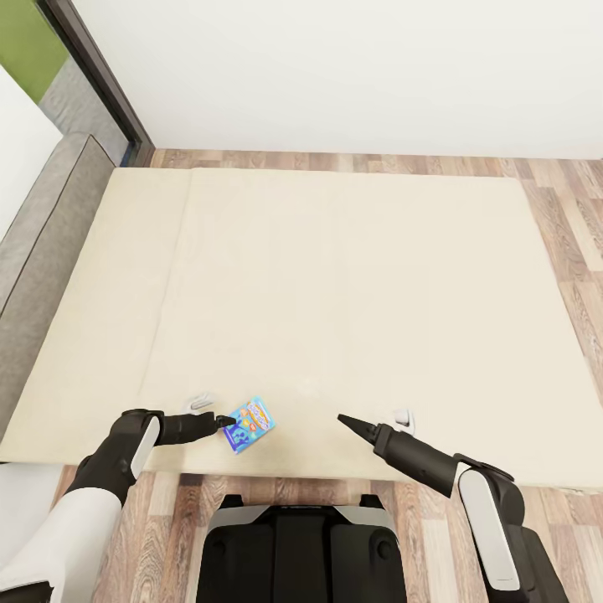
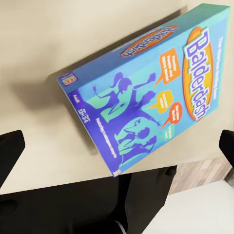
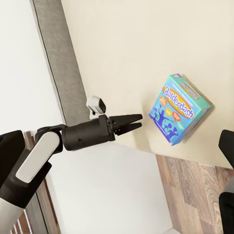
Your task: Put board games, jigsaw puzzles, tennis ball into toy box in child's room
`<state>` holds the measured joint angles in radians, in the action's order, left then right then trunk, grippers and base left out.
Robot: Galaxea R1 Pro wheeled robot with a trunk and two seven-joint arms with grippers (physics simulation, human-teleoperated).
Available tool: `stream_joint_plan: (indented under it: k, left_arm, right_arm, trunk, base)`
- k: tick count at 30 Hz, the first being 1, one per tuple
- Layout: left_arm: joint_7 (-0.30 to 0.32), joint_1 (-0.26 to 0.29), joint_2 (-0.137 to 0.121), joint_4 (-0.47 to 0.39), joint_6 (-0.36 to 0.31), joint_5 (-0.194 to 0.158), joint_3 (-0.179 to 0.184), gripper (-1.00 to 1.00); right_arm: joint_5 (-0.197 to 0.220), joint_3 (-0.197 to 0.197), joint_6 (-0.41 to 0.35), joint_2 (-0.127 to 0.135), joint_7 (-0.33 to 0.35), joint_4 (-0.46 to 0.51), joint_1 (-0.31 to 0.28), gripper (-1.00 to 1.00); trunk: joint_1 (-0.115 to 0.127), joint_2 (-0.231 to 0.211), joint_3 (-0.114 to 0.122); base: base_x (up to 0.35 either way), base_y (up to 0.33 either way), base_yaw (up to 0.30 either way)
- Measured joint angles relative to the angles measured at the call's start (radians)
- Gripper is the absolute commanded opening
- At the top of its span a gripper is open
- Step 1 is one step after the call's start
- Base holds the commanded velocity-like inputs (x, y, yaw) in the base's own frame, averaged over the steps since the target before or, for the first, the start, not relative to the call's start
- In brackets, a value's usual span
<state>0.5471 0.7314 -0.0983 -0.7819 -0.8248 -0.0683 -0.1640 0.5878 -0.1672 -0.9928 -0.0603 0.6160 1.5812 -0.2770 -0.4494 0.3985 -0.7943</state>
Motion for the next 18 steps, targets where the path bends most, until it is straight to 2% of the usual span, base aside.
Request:
stream_joint_plan:
  k: [18]
  left_arm:
    - [0.0,0.0,-0.001,0.0,0.0,0.0,0.0,1.0]
  right_arm:
    - [0.0,-0.003,0.001,-0.001,0.0,0.0,0.0,1.0]
  trunk:
    - [0.0,0.0,0.0]
  base:
    - [0.0,-0.001,0.0]
